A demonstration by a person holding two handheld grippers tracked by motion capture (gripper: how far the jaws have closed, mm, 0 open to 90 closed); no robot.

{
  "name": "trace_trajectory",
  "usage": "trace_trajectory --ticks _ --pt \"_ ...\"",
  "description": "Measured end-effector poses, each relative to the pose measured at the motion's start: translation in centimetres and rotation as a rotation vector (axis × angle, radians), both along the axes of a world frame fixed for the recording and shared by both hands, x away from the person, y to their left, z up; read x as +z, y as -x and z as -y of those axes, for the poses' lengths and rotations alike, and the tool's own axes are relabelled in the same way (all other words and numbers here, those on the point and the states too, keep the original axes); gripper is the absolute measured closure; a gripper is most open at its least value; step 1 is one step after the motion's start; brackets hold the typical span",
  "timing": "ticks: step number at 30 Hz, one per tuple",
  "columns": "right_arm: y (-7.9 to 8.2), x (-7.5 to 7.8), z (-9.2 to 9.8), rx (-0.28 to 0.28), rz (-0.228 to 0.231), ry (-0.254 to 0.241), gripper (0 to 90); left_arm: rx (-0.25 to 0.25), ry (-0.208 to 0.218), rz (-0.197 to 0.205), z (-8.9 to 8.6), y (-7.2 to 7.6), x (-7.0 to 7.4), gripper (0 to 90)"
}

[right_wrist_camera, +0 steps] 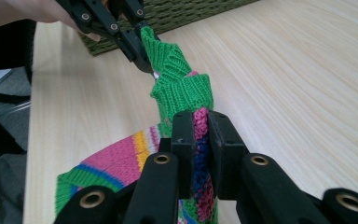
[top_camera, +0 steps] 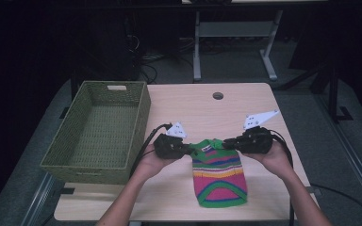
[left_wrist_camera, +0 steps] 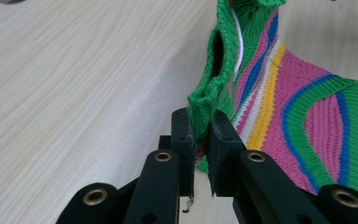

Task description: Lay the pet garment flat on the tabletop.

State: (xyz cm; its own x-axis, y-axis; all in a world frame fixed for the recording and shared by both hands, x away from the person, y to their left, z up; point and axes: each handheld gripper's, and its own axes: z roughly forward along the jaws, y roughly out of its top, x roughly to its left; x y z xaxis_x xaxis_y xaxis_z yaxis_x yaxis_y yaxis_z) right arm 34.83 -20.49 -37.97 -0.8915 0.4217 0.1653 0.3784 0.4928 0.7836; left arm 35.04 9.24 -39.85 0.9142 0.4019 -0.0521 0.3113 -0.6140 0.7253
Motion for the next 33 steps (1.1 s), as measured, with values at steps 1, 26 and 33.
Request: trace_trajectory --ticks 1,26,33 --pt "-0.3 -0.2 0.0 -0.004 -0.002 0.002 80.8 0.002 -0.007 -0.004 0.1 -0.3 -0.1 82.2" --pt "-3.9 -2.6 2.7 -0.244 -0.043 0.011 53.8 0.205 0.004 -0.031 2.0 -4.5 -1.1 54.3" --pt "-3.3 -3.0 4.0 -0.232 -0.090 0.045 48.6 0.172 0.002 -0.046 2.3 -3.5 -1.8 47.8"
